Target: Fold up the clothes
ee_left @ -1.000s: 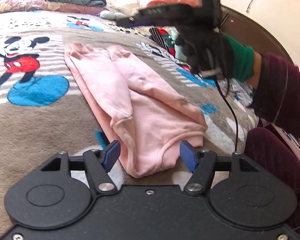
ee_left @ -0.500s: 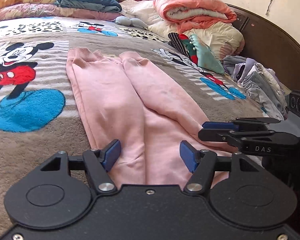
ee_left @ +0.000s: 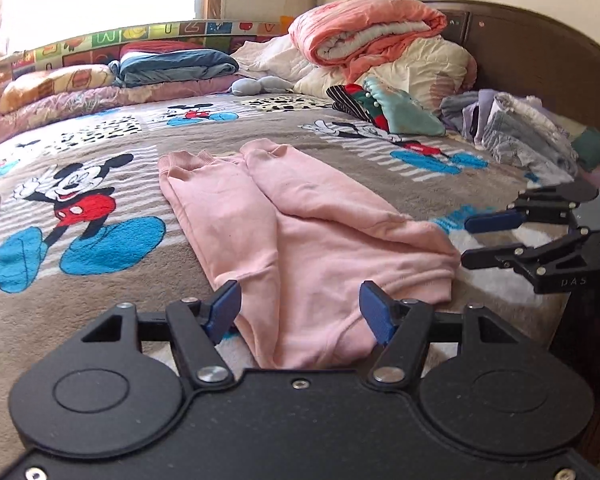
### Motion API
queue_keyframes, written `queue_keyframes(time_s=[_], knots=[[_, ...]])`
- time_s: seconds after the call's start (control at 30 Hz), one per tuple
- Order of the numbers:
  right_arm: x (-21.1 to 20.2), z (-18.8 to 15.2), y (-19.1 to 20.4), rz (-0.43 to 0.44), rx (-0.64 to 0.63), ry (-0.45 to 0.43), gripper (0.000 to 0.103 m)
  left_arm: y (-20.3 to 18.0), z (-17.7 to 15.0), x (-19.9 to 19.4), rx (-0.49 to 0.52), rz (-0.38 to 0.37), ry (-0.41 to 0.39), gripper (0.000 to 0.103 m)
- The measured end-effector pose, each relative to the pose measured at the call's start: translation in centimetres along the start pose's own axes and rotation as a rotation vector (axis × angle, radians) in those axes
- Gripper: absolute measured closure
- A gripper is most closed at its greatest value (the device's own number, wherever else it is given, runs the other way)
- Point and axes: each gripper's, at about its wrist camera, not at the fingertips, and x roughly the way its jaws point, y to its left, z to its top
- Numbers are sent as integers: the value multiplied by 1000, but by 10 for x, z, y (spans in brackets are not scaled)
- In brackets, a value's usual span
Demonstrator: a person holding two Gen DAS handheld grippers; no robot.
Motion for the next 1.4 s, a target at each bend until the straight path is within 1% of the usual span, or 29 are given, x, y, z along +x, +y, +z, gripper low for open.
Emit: queue_keyframes(time_s=[0.07, 0.13, 0.2, 0.27, 0.33, 0.37, 0.4, 0.43, 0.47, 0.53, 0.6, 0.67, 0.7, 0.73, 0.77, 0.8, 0.83, 0.9, 0.97, 1.03, 1.07, 1.13, 1.17, 1.2, 1.27, 1.33, 1.4], knots=[[-4, -7, 8, -21, -66, 19, 58, -13, -8, -7, 95, 45, 17, 39], [-8, -15, 15, -41, -131, 38, 52, -22, -15, -11, 163, 75, 33, 39], [-8, -21, 24, -61, -213, 59, 49, -31, -22, -10, 258, 128, 52, 39], [-7, -25, 32, -84, -286, 82, 47, -43, -31, -3, 407, 209, 84, 39], [-3, -28, 35, -114, -345, 102, 45, -51, -39, 6, 512, 253, 115, 39], [0, -29, 37, -127, -366, 105, 43, -54, -41, 11, 546, 270, 124, 40], [3, -28, 38, -135, -378, 104, 41, -56, -41, 16, 560, 283, 125, 43], [7, -28, 39, -143, -391, 103, 40, -58, -40, 20, 570, 294, 128, 45], [10, -27, 40, -151, -403, 101, 40, -58, -39, 24, 566, 302, 132, 45], [17, -27, 43, -160, -427, 90, 40, -51, -34, 28, 497, 300, 142, 45], [23, -25, 44, -159, -420, 83, 40, -42, -30, 31, 422, 289, 139, 44], [29, -24, 44, -159, -401, 73, 40, -39, -28, 32, 390, 285, 128, 44], [30, -24, 43, -159, -398, 65, 43, -37, -27, 33, 374, 284, 123, 45], [31, -24, 43, -152, -398, 60, 48, -35, -26, 34, 358, 282, 117, 46], [32, -24, 45, -145, -398, 57, 52, -34, -25, 36, 341, 277, 110, 49], [33, -25, 46, -141, -399, 53, 55, -35, -24, 39, 323, 270, 100, 57], [34, -25, 47, -146, -400, 47, 55, -36, -24, 42, 316, 268, 91, 63], [36, -25, 46, -149, -381, 34, 56, -41, -22, 44, 314, 277, 83, 68], [37, -26, 45, -149, -363, 22, 57, -44, -23, 44, 318, 286, 76, 68], [38, -26, 46, -145, -359, 18, 63, -46, -25, 43, 328, 295, 68, 68], [38, -26, 46, -143, -356, 16, 64, -47, -25, 43, 332, 298, 66, 69], [40, -25, 43, -123, -335, 17, 74, -50, -25, 44, 337, 299, 64, 79], [40, -24, 42, -113, -324, 18, 76, -52, -25, 44, 346, 302, 64, 82], [41, -23, 41, -103, -315, 20, 78, -54, -25, 44, 363, 306, 65, 88], [39, -21, 40, -88, -303, 23, 81, -61, -25, 41, 408, 317, 70, 91], [31, -19, 43, -79, -312, 20, 83, -66, -24, 33, 439, 319, 68, 92], [21, -18, 45, -68, -323, 15, 83, -64, -19, 25, 412, 297, 51, 92]])
